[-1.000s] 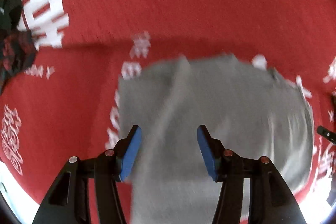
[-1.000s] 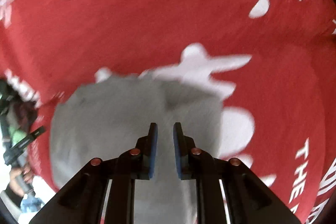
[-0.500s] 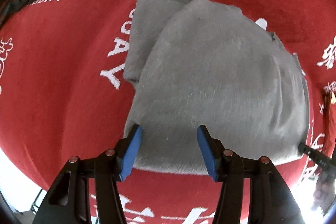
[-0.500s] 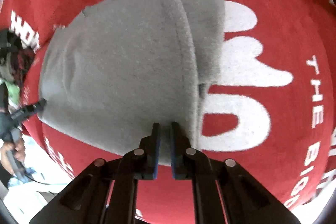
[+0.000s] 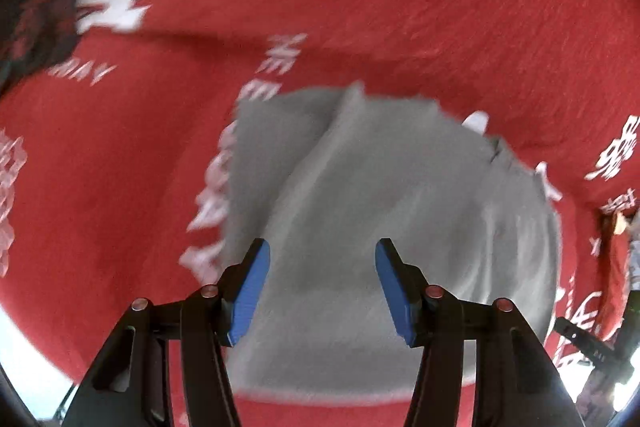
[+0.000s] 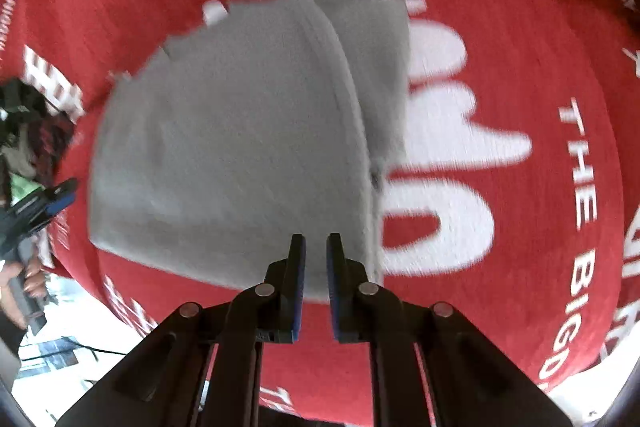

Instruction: Fold small clothes

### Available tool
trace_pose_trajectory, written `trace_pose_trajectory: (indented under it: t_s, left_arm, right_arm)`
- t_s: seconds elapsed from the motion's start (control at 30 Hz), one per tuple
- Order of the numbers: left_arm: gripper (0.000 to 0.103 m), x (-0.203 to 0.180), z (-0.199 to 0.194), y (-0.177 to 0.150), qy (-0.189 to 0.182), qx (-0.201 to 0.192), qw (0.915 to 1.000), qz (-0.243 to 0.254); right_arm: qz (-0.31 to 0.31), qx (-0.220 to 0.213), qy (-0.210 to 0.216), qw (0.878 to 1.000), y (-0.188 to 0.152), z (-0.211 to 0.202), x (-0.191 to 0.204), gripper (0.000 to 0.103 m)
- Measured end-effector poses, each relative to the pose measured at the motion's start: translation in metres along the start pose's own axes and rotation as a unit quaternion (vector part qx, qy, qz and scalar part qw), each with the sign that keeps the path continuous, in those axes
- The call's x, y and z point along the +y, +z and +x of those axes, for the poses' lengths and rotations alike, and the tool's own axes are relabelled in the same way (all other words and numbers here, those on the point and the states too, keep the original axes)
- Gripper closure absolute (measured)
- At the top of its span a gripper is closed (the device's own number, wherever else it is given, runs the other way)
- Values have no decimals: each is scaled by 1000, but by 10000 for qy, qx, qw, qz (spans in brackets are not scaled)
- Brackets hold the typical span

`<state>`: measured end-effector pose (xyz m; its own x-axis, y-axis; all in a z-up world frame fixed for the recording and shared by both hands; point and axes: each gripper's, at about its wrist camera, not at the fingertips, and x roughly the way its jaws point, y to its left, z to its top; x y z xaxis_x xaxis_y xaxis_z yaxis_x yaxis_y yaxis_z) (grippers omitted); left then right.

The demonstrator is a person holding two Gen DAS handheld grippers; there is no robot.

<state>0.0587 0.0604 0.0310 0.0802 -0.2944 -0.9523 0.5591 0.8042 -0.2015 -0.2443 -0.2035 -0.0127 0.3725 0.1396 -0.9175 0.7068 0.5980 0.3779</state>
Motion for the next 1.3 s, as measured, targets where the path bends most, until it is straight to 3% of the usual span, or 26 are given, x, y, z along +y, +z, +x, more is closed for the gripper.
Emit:
trace_pose_trajectory:
  t_s: [0.17, 0.33, 0.43, 0.57, 0.73, 0.93, 0.97, 1.0, 1.07, 1.2, 1.27, 1.3]
  left_arm:
    - [51, -15, 44, 34, -64, 110, 9999, -21]
    - [51, 1, 58, 41, 13, 268, 9995, -180]
    - [51, 5, 55, 41, 54, 317, 9992, -230]
    - [51, 2, 39, 33, 577, 290, 9978, -132]
    - [50, -17, 23, 15, 925, 406, 9945, 267]
    - [50, -41, 13, -13, 893, 561, 9931, 517]
    - [39, -44, 13, -17, 912, 586, 9926, 546]
    - [20, -46, 11, -22, 954, 564, 9922, 568]
    - [14, -49, 5, -29, 938, 396, 9931, 583]
    - [13, -48, 2, -36, 838, 462, 9941, 519]
    - [0, -44, 2, -39, 823, 487, 9943, 471]
    - [0, -41, 1, -40, 821, 465, 9944, 466]
  right_arm:
    - [389, -288, 410, 9980, 47, 16, 1, 91]
    - [712, -57, 581, 9958, 70, 52, -13, 92]
    - [894, -112, 614, 9940, 72, 51, -27, 96]
    - [1086, -111, 578, 9923, 69, 42, -40, 95]
    - [904, -50, 535, 9945, 63, 34, -29, 91]
    - [906, -17, 630, 9939, 49, 28, -16, 91]
    - [907, -10, 633, 9939, 48, 27, -14, 91]
    - [902, -2, 627, 9939, 46, 27, -12, 91]
    - [891, 16, 602, 9942, 42, 27, -7, 91]
    - [848, 39, 572, 9947, 34, 26, 5, 91]
    - [821, 39, 551, 9951, 29, 27, 12, 91]
    - [830, 42, 537, 9951, 27, 28, 16, 91]
